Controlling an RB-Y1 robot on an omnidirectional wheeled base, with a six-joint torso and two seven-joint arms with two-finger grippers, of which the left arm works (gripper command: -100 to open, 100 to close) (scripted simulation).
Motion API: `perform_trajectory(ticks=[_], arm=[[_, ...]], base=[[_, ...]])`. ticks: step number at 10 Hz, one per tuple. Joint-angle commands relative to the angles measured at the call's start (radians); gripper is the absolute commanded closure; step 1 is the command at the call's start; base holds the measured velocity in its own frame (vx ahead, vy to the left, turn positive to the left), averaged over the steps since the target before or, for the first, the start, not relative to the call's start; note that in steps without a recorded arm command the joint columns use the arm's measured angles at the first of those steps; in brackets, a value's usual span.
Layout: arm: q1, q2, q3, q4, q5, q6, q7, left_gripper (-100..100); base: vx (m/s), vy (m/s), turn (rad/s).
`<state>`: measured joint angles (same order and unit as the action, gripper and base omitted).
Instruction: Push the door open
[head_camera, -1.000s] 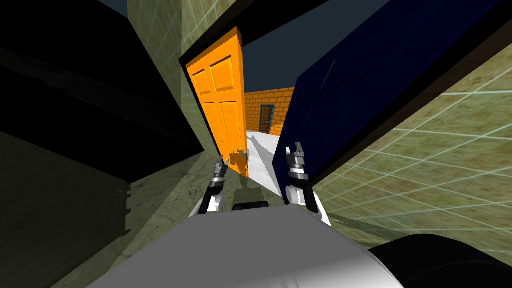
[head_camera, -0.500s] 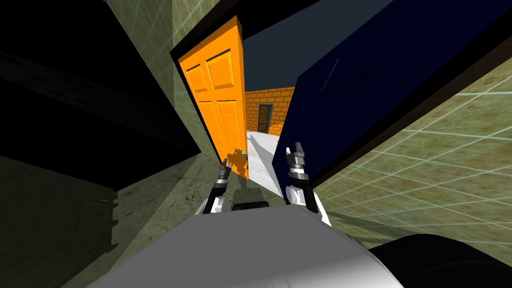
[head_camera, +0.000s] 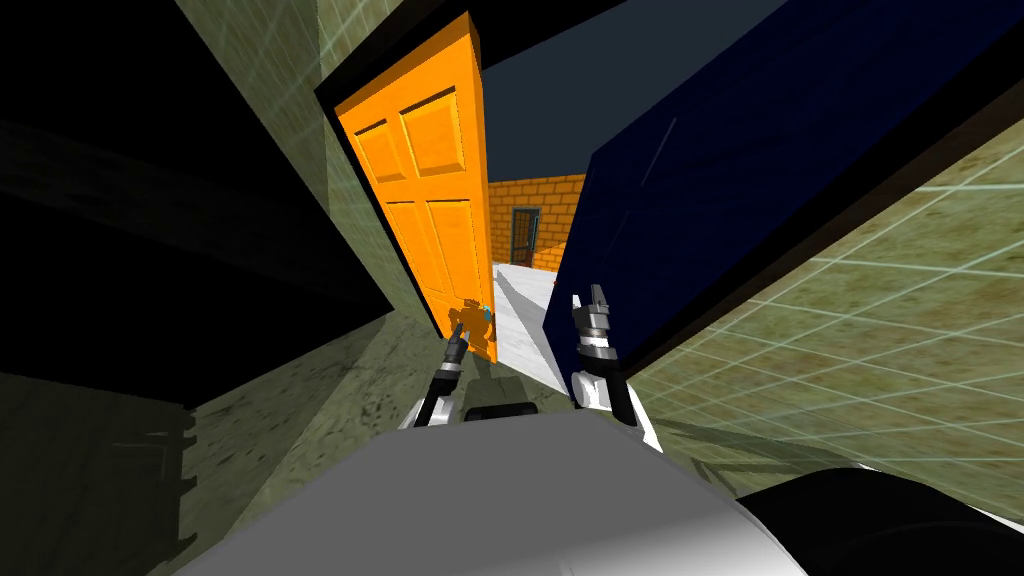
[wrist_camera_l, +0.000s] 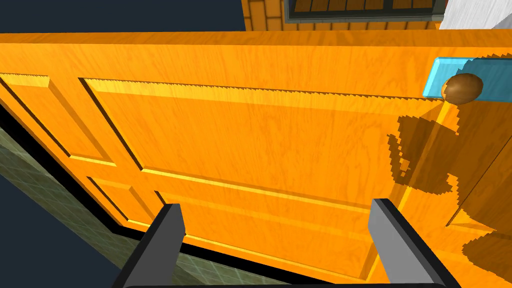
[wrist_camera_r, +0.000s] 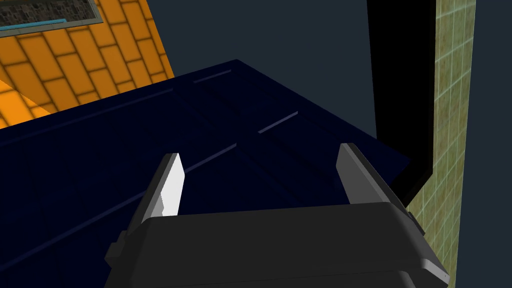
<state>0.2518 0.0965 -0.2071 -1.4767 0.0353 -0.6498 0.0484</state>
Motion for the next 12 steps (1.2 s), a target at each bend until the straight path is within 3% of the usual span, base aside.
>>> perform_trajectory(ticks=[1,12], arm=[[-0.010,0.000,-0.014,0.047,-0.005,-0.008,0.000,-100],[-0.084,-0.002,-0.087,0.331,-0.031,-0.056,0.004,-100]], base=[[0.078,0.088,-0.098],[0.074,0.084,-0.084]])
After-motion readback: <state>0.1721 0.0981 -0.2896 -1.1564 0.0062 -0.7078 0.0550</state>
